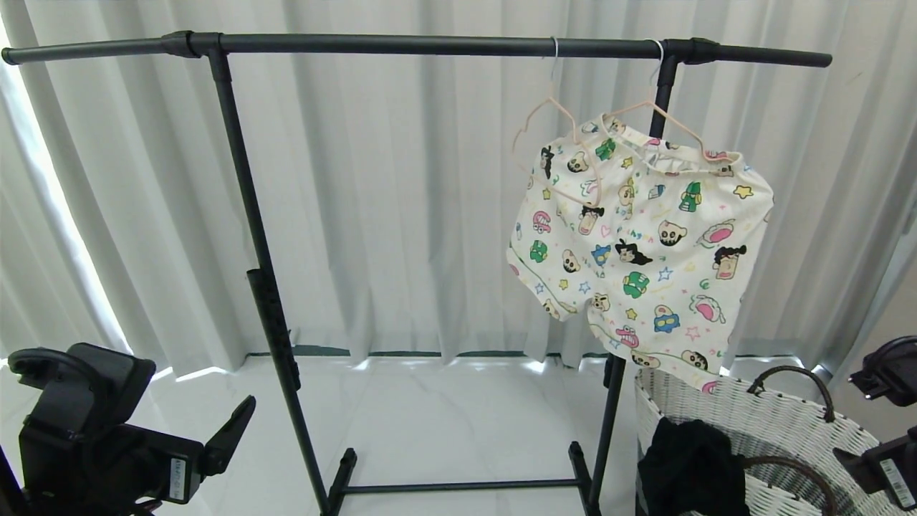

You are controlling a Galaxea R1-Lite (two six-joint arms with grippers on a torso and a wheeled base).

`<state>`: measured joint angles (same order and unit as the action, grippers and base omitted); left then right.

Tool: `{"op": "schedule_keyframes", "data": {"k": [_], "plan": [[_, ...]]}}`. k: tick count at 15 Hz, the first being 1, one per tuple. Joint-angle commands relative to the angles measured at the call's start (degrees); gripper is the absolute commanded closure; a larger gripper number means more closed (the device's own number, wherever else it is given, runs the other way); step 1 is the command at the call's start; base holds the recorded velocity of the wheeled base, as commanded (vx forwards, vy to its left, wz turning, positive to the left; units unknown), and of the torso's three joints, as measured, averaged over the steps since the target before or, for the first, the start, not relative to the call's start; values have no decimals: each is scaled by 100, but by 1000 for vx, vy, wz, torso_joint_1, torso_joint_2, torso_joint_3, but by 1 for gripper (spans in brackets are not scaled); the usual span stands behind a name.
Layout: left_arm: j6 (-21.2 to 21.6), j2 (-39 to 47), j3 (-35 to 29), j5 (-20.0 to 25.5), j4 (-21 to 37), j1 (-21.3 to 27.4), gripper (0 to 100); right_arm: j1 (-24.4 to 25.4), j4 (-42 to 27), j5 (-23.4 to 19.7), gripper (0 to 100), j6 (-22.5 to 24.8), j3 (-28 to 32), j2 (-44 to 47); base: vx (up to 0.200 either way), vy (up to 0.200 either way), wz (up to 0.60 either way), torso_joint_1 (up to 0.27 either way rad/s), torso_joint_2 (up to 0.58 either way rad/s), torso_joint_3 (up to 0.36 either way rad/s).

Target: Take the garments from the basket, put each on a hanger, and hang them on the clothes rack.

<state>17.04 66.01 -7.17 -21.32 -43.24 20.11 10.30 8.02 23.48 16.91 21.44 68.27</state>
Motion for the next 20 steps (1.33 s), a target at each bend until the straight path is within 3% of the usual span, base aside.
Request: {"op": "schedule_keyframes", "data": {"k": [1, 5, 9, 12, 17, 20], "plan": [[1, 26, 5, -4, 0, 72, 0, 148, 244, -282, 0, 252, -378, 81, 200, 0, 0, -12, 12, 17], [1, 8, -13, -4, 0, 107, 0, 156, 402, -1126, 0, 972, -905, 143, 50, 0, 0, 1, 3, 2], [-8, 70, -65, -4, 0, 98, 0, 165, 630, -1364, 0, 1060, -975, 723, 0, 0, 0, 0, 0, 0], [1, 149, -83, -4, 0, 98, 0, 165, 806, -1407, 0, 1447, -1037, 1250, 0, 0, 0, 0, 0, 0], [1, 149, -162, -4, 0, 98, 0, 279, 2670, -1469, 0, 1825, -1178, 3096, 0, 0, 0, 0, 0, 0], [1, 175, -180, -4, 0, 98, 0, 279, 2819, -1469, 0, 1965, -1151, 3527, 0, 0, 0, 0, 0, 0]]}}
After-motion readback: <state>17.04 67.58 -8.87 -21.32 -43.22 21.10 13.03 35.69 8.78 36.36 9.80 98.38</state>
